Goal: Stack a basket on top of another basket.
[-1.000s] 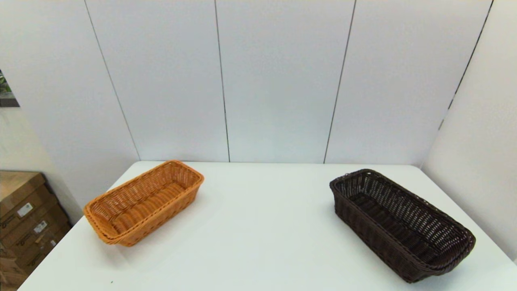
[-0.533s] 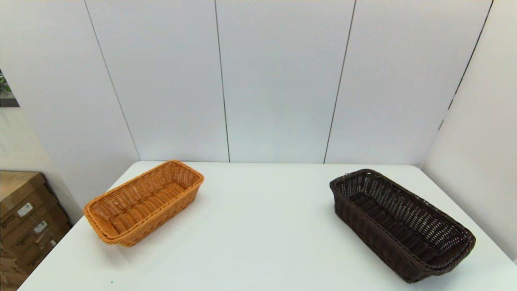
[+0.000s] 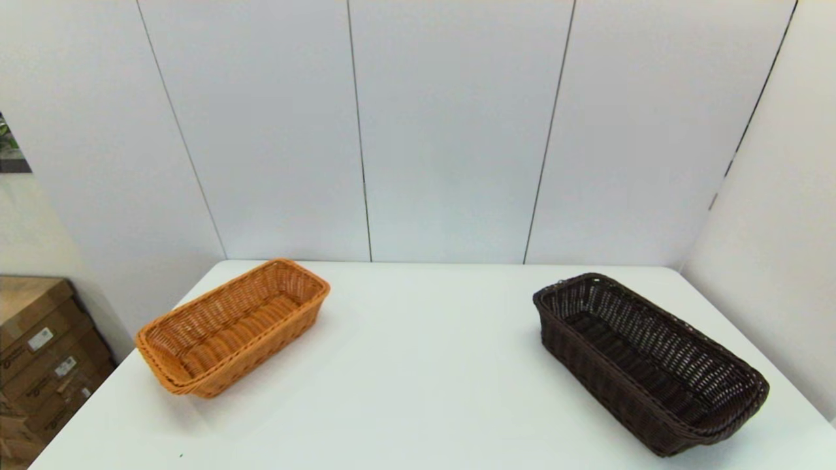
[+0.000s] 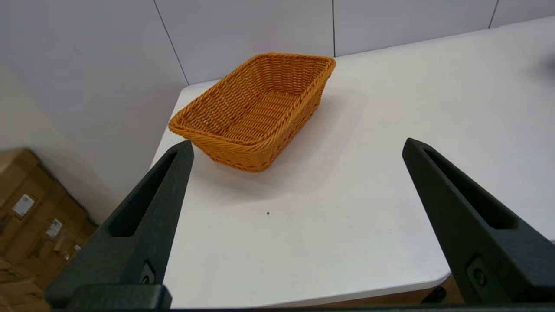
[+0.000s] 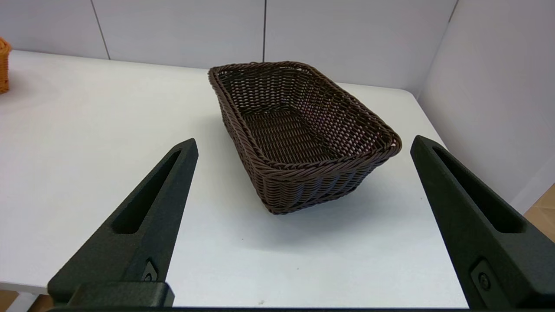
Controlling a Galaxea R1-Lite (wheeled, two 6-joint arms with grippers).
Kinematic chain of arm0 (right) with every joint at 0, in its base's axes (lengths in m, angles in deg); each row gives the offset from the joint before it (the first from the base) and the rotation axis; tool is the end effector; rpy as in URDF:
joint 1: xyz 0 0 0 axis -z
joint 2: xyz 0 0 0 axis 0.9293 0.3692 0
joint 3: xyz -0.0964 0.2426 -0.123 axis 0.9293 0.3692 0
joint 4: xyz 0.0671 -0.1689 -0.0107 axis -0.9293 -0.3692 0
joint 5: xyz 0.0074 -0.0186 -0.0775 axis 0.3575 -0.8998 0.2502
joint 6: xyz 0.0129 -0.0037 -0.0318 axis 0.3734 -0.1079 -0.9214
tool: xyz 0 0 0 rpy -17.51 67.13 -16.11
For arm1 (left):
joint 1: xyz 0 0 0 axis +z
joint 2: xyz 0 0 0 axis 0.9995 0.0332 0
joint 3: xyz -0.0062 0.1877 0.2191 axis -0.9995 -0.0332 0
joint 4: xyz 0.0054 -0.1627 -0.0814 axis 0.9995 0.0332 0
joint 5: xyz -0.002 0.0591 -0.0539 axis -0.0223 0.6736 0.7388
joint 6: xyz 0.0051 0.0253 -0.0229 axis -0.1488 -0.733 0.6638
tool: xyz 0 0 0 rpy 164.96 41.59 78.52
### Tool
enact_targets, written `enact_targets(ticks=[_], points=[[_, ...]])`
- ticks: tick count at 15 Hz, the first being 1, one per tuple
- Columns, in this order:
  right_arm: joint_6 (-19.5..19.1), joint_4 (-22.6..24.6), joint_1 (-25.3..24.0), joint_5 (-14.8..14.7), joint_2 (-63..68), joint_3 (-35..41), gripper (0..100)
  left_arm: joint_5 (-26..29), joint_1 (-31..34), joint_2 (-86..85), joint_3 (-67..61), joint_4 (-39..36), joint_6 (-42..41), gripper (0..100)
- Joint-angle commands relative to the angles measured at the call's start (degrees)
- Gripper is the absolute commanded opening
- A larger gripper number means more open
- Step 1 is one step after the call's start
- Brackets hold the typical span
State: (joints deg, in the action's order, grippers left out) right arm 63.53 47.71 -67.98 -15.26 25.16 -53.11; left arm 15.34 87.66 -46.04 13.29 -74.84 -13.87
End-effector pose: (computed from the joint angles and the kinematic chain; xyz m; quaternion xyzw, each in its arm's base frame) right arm -0.0085 0.0016 0.0757 -0.0341 -0.0020 0.0198 0.9992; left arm -0.0209 -0.0031 0.1085 0.0666 0.0266 -0.0526 0.9960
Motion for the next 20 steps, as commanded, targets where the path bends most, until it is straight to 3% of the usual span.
enact_targets(ticks=[1,3,5,8,10,20], points=[[0.0,0.0,0.0,0.0,0.1,0.0,100,0.1,-0.4,21.8,8.3,0.3,0.2,100],[0.0,0.0,0.0,0.0,0.1,0.0,100,0.1,-0.4,32.8,11.1,0.2,2.3,100],[0.0,0.0,0.0,0.0,0.1,0.0,100,-0.4,-0.1,44.9,15.6,0.2,9.7,100],[0.0,0.0,0.0,0.0,0.1,0.0,100,-6.1,1.4,56.8,19.1,0.2,15.0,100],[0.0,0.0,0.0,0.0,0.1,0.0,100,-7.0,3.2,61.0,20.4,0.2,15.5,100],[0.0,0.0,0.0,0.0,0.1,0.0,100,-8.3,6.2,76.4,34.0,7.7,36.8,100]])
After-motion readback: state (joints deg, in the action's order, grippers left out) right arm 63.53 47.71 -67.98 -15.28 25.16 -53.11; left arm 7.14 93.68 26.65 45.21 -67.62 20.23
